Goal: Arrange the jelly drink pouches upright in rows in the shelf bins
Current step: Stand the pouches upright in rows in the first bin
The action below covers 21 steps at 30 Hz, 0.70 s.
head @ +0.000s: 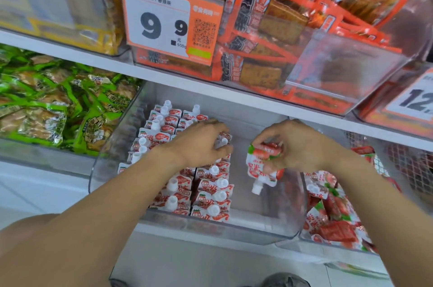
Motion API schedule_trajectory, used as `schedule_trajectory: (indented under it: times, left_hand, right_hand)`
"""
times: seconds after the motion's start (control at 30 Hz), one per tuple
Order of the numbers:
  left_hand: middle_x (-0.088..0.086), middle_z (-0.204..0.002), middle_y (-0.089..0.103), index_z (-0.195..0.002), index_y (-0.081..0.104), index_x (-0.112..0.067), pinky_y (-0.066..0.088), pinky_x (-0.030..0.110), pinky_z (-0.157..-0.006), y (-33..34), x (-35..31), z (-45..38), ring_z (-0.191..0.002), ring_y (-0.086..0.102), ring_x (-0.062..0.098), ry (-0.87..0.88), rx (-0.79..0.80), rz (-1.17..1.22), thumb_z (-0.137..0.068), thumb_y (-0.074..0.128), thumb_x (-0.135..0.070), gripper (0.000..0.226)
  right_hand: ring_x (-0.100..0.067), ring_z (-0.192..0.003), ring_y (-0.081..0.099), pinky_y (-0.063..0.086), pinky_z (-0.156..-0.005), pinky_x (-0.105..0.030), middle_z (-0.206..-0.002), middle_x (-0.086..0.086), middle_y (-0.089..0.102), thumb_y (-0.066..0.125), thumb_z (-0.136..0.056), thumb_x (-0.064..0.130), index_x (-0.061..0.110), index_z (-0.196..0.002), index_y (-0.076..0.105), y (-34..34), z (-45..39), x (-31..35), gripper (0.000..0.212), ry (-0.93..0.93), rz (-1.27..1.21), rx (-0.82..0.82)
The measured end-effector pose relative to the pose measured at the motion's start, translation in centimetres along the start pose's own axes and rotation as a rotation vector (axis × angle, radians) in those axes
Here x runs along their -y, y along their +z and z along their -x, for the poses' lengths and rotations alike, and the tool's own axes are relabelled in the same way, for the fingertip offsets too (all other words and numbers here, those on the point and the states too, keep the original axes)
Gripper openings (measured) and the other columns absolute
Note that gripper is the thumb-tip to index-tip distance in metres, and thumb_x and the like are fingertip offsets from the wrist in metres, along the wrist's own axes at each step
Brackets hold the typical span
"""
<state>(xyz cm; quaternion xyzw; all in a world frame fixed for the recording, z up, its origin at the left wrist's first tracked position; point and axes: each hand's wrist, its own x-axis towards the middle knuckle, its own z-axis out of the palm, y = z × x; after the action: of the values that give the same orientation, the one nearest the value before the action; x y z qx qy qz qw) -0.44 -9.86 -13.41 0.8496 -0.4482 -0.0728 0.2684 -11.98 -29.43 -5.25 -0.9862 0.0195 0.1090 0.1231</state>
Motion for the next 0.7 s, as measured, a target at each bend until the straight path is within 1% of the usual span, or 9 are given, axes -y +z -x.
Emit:
schedule_trajectory:
  times: [0.07,0.13,0.23,0.33,0.4,0.47,0.53,0.6,0.7]
  left_hand:
    - [-0.002,-0.132,0.051,-0.135,0.048,-0.021,0.043,0.027,-0.099,-0.3,-0.1,0.4,-0.117,0.052,0.014,0.045,-0.025,0.055,-0.086,0.065,-0.04,0.056]
    - [-0.009,-0.14,0.044,-0.143,0.039,-0.028,0.033,0.013,-0.102,-0.6,-0.4,1.4,-0.125,0.043,0.001,0.119,-0.043,0.089,-0.082,0.072,-0.035,0.07]
    - [-0.028,-0.139,0.04,-0.145,0.034,-0.039,0.022,-0.003,-0.096,-0.9,-2.0,3.5,-0.122,0.032,-0.021,0.19,-0.036,0.207,-0.075,0.081,-0.03,0.084]
    - [-0.02,-0.122,0.057,-0.132,0.055,-0.033,0.035,0.002,-0.091,-0.9,-3.7,4.1,-0.111,0.049,-0.013,0.201,-0.174,0.316,-0.077,0.079,-0.031,0.06]
    - [-0.011,-0.108,0.065,-0.12,0.065,-0.028,0.045,0.011,-0.085,-1.3,-3.6,4.0,-0.098,0.06,-0.001,0.156,-0.274,0.346,-0.078,0.075,-0.035,0.043]
    - [-0.011,-0.097,0.065,-0.11,0.069,-0.029,0.045,0.009,-0.077,-1.6,-2.9,3.9,-0.087,0.061,0.001,0.104,-0.322,0.306,-0.079,0.072,-0.041,0.033]
    - [-0.017,-0.085,0.06,-0.101,0.07,-0.032,0.04,0.005,-0.068,-1.6,-2.8,3.9,-0.077,0.059,-0.001,0.067,-0.362,0.253,-0.08,0.071,-0.047,0.026]
    - [-0.021,-0.075,0.054,-0.099,0.072,-0.033,0.037,0.003,-0.063,-1.3,-3.2,3.8,-0.07,0.057,-0.005,0.037,-0.403,0.203,-0.079,0.072,-0.048,0.025]
    - [-0.017,-0.076,0.059,-0.114,0.067,-0.031,0.047,0.011,-0.065,-0.8,-3.5,3.8,-0.068,0.058,-0.004,-0.012,-0.388,0.175,-0.084,0.069,-0.041,0.032]
  right_hand:
    - [0.001,-0.093,0.064,0.045,-0.081,-0.012,-0.108,0.017,0.069,0.09,-0.065,0.026,0.026,-0.111,0.073,0.7,1.3,0.1,0.049,0.023,-0.187,-0.166]
    - [0.006,-0.088,0.067,0.047,-0.079,-0.008,-0.105,0.021,0.07,0.087,-0.071,0.018,0.025,-0.11,0.074,1.8,2.3,0.3,0.042,0.052,-0.456,-0.296]
    - [-0.004,-0.092,0.071,0.053,-0.082,-0.02,-0.098,0.008,0.077,0.078,-0.077,0.008,0.02,-0.103,0.074,3.1,2.9,0.6,0.028,0.118,-0.98,-0.421]
    - [-0.016,-0.09,0.071,0.059,-0.086,-0.034,-0.101,-0.007,0.076,0.067,-0.085,0.0,0.008,-0.106,0.072,4.4,2.5,1.7,0.022,0.184,-1.248,-0.399]
    - [-0.016,-0.089,0.071,0.06,-0.081,-0.031,-0.105,-0.01,0.075,0.058,-0.092,-0.002,0.0,-0.114,0.068,5.0,2.2,2.7,0.024,0.178,-1.306,-0.31]
    - [-0.01,-0.095,0.07,0.057,-0.082,-0.023,-0.11,-0.003,0.073,0.055,-0.094,-0.004,0.004,-0.12,0.066,4.9,2.1,3.3,0.029,0.13,-1.24,-0.262]
    - [0.0,-0.113,0.061,0.051,-0.094,-0.019,-0.123,0.011,0.067,0.062,-0.089,-0.003,0.019,-0.129,0.062,4.4,2.2,3.5,0.045,0.011,-0.982,-0.233]
    - [0.006,-0.119,0.055,0.045,-0.098,-0.014,-0.128,0.017,0.062,0.07,-0.086,0.005,0.026,-0.134,0.055,4.2,1.6,4.0,0.055,-0.088,-0.718,-0.187]
    - [-0.009,-0.114,0.061,0.048,-0.096,-0.025,-0.118,0.011,0.068,0.07,-0.088,0.014,0.024,-0.123,0.058,4.2,-0.3,3.8,0.039,-0.08,-0.387,-0.339]
